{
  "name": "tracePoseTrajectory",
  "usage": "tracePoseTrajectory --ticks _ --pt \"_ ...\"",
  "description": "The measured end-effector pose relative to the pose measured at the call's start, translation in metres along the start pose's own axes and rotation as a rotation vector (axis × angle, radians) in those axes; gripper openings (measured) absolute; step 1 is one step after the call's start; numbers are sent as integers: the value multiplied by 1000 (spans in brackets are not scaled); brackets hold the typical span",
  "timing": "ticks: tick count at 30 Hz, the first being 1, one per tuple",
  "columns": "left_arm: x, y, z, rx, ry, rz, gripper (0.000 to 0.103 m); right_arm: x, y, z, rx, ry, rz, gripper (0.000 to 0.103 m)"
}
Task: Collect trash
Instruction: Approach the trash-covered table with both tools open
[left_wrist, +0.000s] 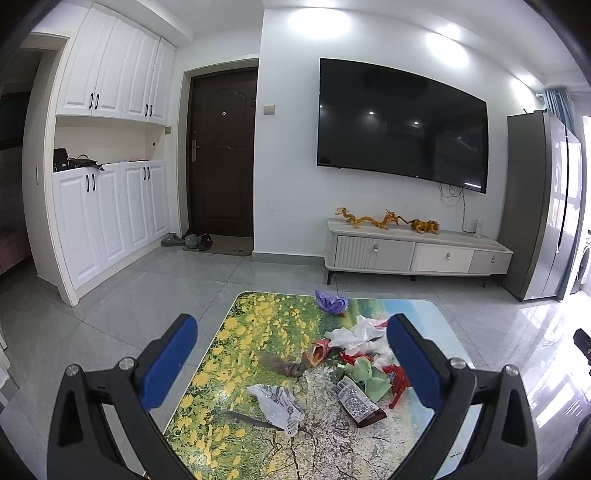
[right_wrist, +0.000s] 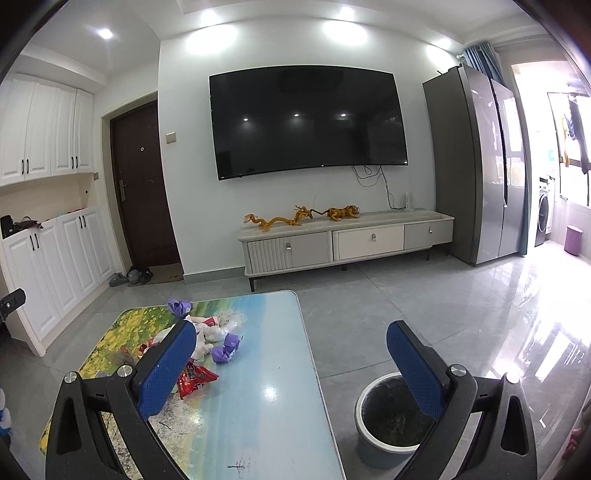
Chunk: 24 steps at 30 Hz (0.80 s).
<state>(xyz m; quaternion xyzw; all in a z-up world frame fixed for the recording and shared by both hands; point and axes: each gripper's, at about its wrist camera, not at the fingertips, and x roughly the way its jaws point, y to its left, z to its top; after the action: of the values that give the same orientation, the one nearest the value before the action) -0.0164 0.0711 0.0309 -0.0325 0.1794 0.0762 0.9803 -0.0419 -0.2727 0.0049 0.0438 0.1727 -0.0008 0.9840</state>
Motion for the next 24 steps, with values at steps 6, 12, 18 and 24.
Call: tracePoseTrajectory --ticks 6,12,18,24 --pt "30 12 -6 -19 63 10 103 23 13 -4 -40 54 30 103" --pt "52 12 -15 10 107 -5 103 51 24 -1 -57 106 82 103" --pt "81 5 -25 51 164 -43 103 83 34 -8 -68 188 158 103" --pt "105 1 -32 89 218 -104 100 112 43 -18 -76 255 228 93"
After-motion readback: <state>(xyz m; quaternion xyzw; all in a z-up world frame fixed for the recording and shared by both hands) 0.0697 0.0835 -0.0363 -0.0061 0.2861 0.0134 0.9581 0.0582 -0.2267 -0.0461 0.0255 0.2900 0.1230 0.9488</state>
